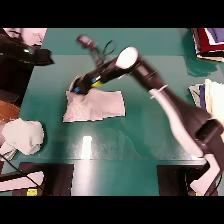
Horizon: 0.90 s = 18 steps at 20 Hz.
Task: Fold the shirts.
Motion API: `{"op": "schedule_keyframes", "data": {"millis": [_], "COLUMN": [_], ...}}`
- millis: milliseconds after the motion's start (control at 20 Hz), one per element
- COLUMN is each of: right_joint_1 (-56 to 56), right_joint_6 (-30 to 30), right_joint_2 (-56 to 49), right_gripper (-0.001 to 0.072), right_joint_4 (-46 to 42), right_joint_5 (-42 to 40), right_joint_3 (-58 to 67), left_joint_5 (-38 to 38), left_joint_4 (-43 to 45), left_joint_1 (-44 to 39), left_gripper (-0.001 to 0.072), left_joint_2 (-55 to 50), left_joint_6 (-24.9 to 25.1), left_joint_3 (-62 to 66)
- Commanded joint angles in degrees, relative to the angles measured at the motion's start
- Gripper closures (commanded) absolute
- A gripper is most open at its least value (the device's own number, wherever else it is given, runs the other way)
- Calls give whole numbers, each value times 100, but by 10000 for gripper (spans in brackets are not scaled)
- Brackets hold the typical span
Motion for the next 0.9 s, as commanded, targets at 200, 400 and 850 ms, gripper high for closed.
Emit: {"op": "schedule_keyframes", "data": {"millis": [200,400,850], "right_joint_1": [-391,-1460,-2903], "right_joint_6": [50,197,426], "right_joint_2": [-31,964,1600], "right_gripper": [282,282,128], "right_joint_4": [-501,-691,61], "right_joint_5": [1248,1482,81], "right_joint_3": [-485,-2267,-4741], "left_joint_5": [-369,-481,-376], "left_joint_4": [-151,-264,-555], "left_joint_1": [431,428,428], "left_gripper": [687,687,687], "left_joint_2": [295,295,293], "left_joint_6": [9,11,15], "left_joint_3": [0,0,-2]}}
